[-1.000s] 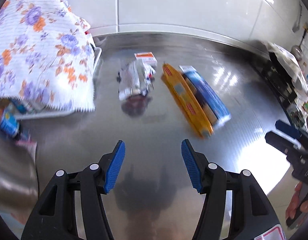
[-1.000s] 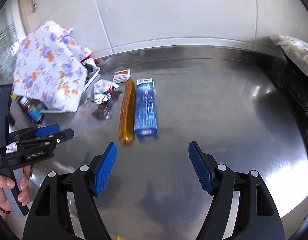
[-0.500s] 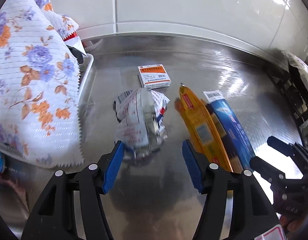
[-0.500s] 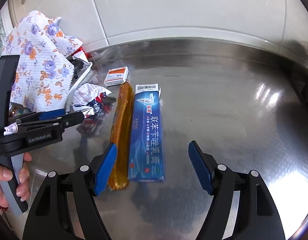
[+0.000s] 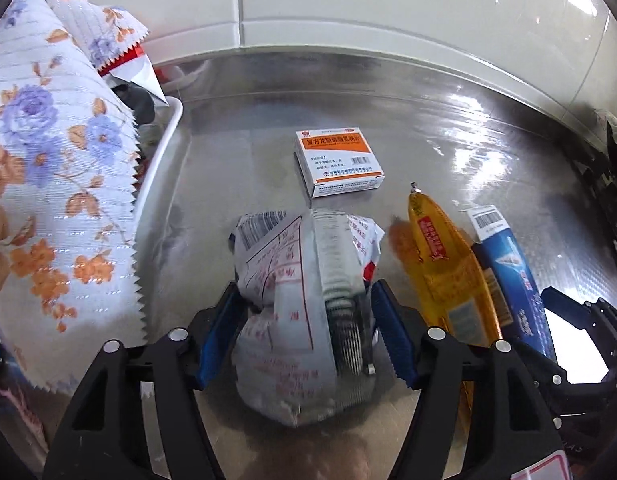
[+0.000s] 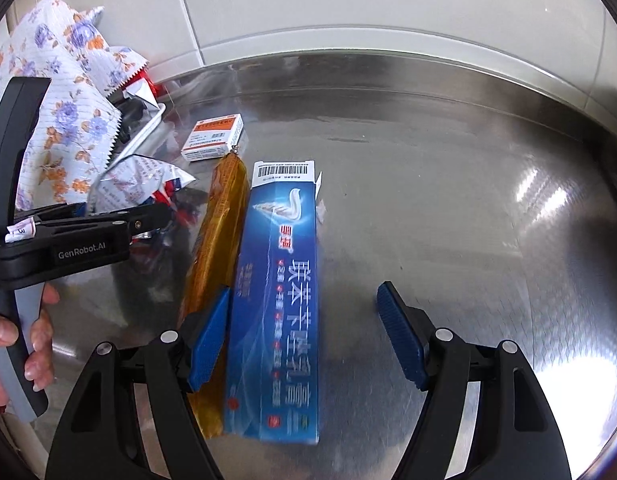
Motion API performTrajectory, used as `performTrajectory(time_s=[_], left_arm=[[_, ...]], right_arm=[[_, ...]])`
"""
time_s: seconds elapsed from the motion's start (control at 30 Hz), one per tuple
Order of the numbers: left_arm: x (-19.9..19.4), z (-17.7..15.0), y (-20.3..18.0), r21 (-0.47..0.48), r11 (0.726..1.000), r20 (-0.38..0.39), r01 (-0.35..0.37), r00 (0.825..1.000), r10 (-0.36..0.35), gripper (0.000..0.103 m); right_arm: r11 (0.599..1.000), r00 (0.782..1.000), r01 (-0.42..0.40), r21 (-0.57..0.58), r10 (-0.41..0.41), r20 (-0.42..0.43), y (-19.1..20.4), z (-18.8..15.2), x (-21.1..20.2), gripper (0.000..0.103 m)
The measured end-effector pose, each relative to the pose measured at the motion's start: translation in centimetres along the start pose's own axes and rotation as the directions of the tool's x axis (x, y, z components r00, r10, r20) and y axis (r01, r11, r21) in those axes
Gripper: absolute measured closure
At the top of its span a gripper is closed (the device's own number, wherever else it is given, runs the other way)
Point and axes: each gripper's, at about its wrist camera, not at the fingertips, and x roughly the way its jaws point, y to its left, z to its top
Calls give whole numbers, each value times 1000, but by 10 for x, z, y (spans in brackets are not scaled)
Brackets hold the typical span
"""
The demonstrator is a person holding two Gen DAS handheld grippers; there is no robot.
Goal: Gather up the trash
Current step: 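Grasp the white crumpled snack bag with the left tool while the right tool grasps the blue toothpaste box, then carry the snack bag with the left tool while the right tool carries the toothpaste box to the bin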
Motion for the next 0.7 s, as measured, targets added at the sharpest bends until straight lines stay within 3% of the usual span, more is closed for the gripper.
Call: performTrajectory(time_s=[0.27,0.33,0.4,0.7], left_arm=[[11,8,-7,46,997,30,-63,998,62,35],[11,8,-6,36,997,39,-64,997,63,37],[12,8,-8,38,997,44,-62,997,61,39],[2,5,-2,4,999,40,-44,998,44,45]], right_arm=[[995,999,49,-89,-47,27,11,6,8,34],[995,999,45,-93,-42,34,12,5,8,41],[995,998,50,-88,-46,43,11,4,5,62],[999,999,23,-47,-21,34,5,2,-4,62]])
